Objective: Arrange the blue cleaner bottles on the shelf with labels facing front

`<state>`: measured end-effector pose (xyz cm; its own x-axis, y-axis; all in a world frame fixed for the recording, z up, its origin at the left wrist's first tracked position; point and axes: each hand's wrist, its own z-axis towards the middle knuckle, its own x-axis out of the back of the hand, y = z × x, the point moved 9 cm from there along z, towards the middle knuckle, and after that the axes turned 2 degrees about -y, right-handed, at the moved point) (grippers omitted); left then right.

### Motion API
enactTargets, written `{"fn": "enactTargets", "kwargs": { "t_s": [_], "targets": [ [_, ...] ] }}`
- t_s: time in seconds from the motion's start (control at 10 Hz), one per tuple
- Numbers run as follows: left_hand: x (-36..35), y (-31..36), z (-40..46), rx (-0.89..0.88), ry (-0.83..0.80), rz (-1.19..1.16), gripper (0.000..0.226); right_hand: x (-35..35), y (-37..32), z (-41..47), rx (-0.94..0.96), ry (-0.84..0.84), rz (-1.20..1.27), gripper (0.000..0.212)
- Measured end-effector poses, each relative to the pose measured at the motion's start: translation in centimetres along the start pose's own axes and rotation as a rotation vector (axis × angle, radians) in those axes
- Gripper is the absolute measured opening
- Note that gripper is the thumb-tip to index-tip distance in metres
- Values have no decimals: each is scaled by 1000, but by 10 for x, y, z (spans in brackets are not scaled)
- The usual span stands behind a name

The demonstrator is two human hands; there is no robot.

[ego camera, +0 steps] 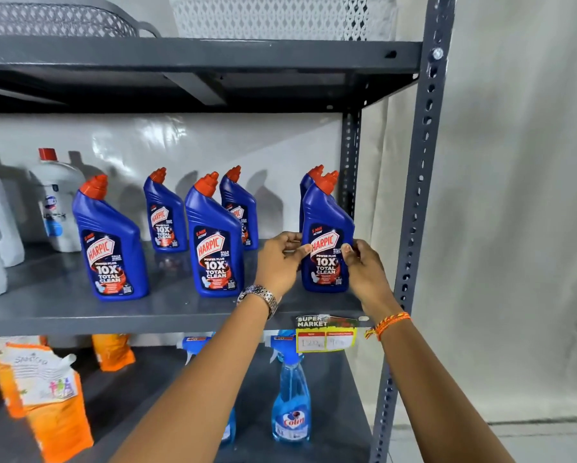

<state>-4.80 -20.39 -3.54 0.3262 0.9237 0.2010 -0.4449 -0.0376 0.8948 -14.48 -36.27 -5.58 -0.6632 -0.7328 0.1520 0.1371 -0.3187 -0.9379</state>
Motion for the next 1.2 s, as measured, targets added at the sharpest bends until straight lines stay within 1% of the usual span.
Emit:
{"fn": "enactTargets", "kwargs": {
  "t_s": [0.2, 0.4, 0.5, 0.6, 0.7, 0.9, 1.0, 1.1, 1.2],
  "targets": [
    [0, 6, -15, -6, 18, -26, 23, 6, -2, -11, 18, -7, -10, 42],
    [0, 13, -26, -28, 54, 29, 24, 8, 0, -13, 25, -17, -24, 43],
    [-3, 22, -34, -53, 44, 77, 32, 11, 6, -10, 25, -19, 14, 48],
    [-1, 27, -46, -66, 29, 158, 43, 6, 8, -10, 31, -72, 81, 43],
    [-3, 19, -57, -44, -49, 189, 57, 0, 9, -14, 43, -140, 87, 48],
    [-4, 17, -54, -54, -138, 177, 62, -4, 10, -12, 7, -174, 78, 57],
    [-4, 15, -53, -40, -171, 182, 64, -3, 9, -12, -9, -169, 79, 55],
    [-8, 20, -65, -58, -237, 156, 73, -5, 2, -19, -3, -150, 56, 51],
    [9, 25, -68, -117, -140, 246, 77, -2, -3, -28, -27, -98, 8, 58]
  ]
}}
